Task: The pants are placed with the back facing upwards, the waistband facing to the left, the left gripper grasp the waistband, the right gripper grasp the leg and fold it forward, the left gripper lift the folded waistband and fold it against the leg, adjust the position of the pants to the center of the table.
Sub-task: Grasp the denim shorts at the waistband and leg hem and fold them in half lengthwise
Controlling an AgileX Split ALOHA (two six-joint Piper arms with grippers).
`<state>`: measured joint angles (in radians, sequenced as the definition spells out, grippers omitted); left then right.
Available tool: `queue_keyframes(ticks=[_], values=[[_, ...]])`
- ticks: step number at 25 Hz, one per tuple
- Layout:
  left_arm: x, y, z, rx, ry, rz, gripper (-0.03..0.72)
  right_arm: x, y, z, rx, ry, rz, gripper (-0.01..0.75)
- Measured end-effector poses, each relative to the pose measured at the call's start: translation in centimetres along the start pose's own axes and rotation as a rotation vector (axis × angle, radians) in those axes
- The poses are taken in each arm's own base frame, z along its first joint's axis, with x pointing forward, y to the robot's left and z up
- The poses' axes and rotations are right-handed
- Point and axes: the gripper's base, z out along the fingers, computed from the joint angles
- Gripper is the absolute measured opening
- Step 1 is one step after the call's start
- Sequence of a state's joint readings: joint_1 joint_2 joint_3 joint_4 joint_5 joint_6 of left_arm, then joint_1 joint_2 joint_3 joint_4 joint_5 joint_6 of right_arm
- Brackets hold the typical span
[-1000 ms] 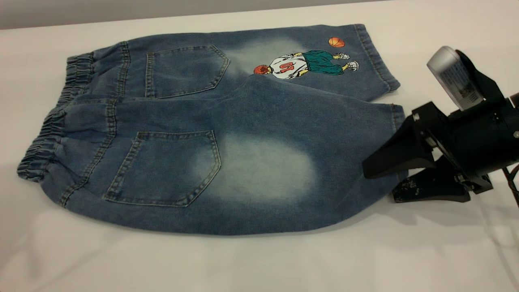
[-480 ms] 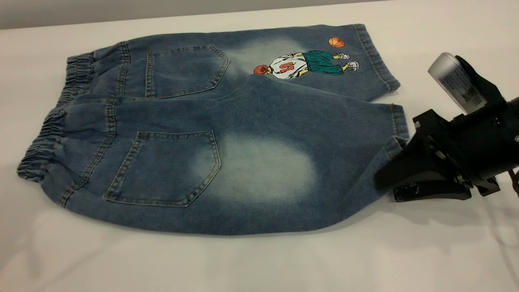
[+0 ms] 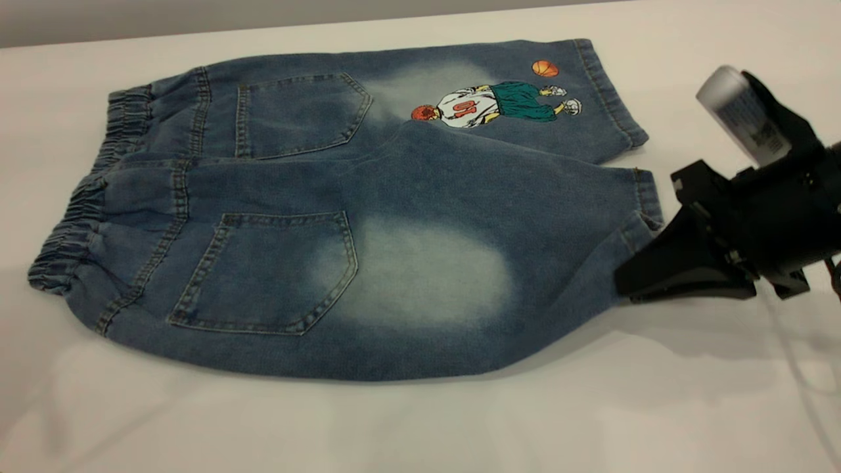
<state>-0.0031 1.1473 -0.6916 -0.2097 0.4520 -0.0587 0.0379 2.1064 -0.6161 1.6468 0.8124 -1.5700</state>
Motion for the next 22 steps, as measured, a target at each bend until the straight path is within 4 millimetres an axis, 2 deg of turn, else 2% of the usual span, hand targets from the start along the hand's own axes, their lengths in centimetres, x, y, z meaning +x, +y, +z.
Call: queue_keyframes(ticks=[5, 8, 13, 22], values=[[0.8, 0.1, 0.0, -0.010, 0.094, 0.003, 0.454, -0.2, 0.7, -0.5, -0.004, -0.002, -0.045, 0.013], [1.2, 0.4, 0.8, -0.036, 0.139, 0.019, 0.454, -0.2, 0.6, -0.5, -0.003, -0.002, -0.045, 0.013], [3.0, 1.6, 3.3, -0.124, 0.271, -0.022, 0.454, -0.2, 0.6, -0.5, -0.003, -0.002, -0.044, 0.013], [4.1, 3.4, 7.8, -0.258, 0.357, 0.003, 0.454, -0.1, 0.7, -0.5, -0.005, 0.007, -0.053, 0.013]])
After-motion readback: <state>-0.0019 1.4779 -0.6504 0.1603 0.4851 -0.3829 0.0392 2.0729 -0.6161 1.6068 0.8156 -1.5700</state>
